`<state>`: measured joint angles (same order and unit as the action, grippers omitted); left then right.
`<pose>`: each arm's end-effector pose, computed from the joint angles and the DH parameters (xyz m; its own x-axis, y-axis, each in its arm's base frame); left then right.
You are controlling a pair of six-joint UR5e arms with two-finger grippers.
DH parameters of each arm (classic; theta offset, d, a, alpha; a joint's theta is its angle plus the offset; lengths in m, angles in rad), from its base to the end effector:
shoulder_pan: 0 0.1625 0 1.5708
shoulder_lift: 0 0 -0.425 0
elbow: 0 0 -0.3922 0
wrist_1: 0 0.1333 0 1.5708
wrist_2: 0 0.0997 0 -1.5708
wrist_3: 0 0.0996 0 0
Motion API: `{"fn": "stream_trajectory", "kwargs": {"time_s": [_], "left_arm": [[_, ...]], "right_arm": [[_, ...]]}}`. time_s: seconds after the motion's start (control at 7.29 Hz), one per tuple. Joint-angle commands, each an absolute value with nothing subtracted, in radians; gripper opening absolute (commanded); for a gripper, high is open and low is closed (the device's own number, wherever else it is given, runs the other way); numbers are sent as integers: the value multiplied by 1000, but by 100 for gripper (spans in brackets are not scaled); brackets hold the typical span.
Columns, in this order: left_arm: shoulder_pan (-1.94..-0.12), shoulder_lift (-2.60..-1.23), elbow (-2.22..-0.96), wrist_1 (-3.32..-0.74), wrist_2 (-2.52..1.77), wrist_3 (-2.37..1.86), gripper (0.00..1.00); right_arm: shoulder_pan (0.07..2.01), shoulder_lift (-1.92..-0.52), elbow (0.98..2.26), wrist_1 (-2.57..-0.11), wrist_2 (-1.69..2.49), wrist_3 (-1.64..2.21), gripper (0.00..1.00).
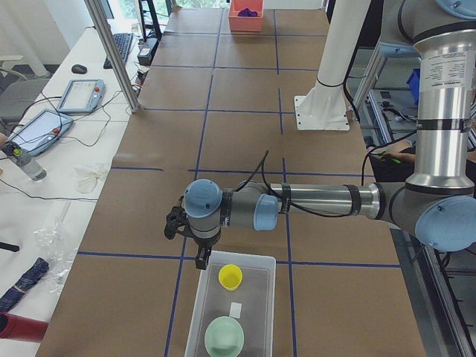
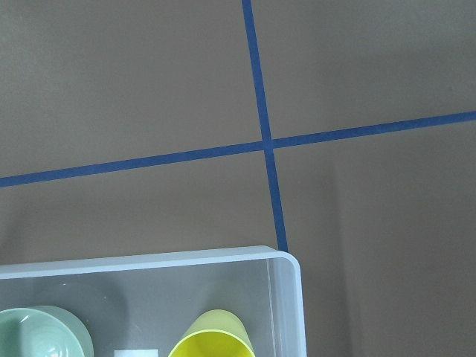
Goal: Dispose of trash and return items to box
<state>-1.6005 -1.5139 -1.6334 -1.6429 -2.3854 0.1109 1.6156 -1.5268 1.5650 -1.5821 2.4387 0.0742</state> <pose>-0.0749 -0.4707 0.6450 0.6866 0.1462 -0.7122 -0.0467 0.9864 0.1575 0.0802 -0.5089 0.6338 0.6416 0.0825 0.7626 -0.0926 0.9953 -0.0297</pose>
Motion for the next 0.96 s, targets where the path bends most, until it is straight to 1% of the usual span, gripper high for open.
{"fn": "stream_trajectory", "kwargs": {"time_s": [0.0,0.82], "left_arm": [[-1601,-1514,-1634,-1643,-2385,110,100],[-1601,-1514,-1634,-1643,-2387,112,100]], "right_arm": [[1620,-1523,1552,-1582,2436,67,100],[1618,-1517,1546,-1578,2424,68,100]]}}
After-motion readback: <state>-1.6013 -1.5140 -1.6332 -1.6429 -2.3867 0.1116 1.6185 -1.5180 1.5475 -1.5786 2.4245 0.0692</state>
